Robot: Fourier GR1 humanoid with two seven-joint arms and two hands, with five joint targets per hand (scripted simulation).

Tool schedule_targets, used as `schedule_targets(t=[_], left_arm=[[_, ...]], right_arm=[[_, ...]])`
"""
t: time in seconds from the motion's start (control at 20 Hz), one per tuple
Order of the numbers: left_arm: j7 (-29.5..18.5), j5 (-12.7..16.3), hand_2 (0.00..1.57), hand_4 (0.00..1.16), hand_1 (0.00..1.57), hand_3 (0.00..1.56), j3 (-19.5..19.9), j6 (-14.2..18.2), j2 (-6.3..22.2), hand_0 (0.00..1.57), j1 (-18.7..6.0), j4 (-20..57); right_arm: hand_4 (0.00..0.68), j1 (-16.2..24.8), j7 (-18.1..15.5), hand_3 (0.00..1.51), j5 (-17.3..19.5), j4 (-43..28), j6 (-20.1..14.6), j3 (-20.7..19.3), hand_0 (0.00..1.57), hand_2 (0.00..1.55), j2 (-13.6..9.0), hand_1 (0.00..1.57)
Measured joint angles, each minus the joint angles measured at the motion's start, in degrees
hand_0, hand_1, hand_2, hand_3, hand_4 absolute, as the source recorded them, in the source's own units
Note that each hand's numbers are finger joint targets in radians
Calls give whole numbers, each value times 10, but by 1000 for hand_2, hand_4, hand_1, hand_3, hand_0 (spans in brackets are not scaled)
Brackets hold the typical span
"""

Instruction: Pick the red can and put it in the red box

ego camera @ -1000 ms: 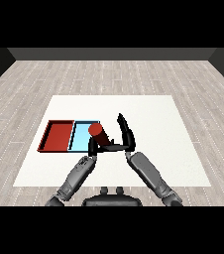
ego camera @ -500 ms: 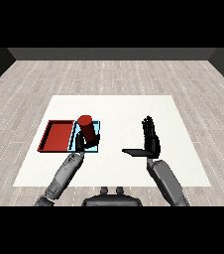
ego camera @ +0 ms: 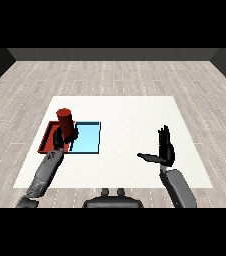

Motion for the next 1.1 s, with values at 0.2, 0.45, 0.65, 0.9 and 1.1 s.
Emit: schedule_targets(t=[0.2,0.45,0.65,0.9,1.1], left_arm=[[2,-7,1555,1097,1571,1472,30,-19,24,1571,-33,94],[-1,-25,1564,1058,1571,1493,57,-39,39,1571,-107,255],[-14,-42,1459,1010,1554,1432,70,-33,28,1554,-164,378],[25,-65,671,720,671,0,66,-20,18,671,-200,489],[50,-70,910,711,913,147,69,-23,17,913,-205,547]], right_arm=[[0,10,8,0,2,11,2,-22,0,0,-10,0],[0,-13,27,0,11,41,-5,-34,0,0,-9,0],[0,-37,12,0,10,92,5,-43,0,0,4,0],[0,-53,2,0,4,130,14,-51,0,0,17,0],[0,-72,-9,0,4,160,21,-60,0,0,19,0]])
